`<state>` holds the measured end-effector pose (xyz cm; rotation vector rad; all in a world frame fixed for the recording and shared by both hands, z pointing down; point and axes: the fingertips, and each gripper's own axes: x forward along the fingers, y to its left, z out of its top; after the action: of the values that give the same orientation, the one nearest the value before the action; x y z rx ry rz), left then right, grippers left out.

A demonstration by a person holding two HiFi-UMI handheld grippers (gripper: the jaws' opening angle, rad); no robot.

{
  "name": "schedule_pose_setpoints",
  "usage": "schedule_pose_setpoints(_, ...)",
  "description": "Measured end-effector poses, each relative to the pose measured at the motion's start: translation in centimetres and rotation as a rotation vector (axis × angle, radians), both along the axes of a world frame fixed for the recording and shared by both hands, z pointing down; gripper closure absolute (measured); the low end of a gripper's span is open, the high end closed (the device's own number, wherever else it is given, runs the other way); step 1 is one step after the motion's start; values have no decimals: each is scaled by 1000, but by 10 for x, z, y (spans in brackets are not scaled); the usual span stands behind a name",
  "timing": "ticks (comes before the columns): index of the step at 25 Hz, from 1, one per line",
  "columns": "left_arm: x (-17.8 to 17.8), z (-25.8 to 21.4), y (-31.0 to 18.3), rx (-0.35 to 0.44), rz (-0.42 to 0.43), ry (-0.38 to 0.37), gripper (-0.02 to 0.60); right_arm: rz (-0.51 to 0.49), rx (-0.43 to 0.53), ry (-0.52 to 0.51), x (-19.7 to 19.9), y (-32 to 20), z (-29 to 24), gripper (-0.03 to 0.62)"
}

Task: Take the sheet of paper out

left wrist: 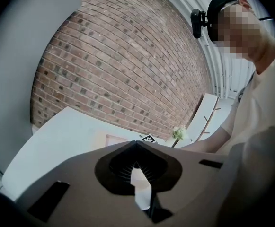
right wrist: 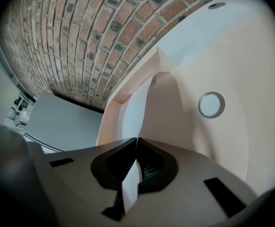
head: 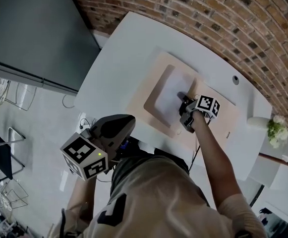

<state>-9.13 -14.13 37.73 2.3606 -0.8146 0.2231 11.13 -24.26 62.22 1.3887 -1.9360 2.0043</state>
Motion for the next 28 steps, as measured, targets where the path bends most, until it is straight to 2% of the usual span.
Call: schedule_pose_setpoints(28,9,-11,9,32,37,-3,568,20,52,21,27,18,-21,569)
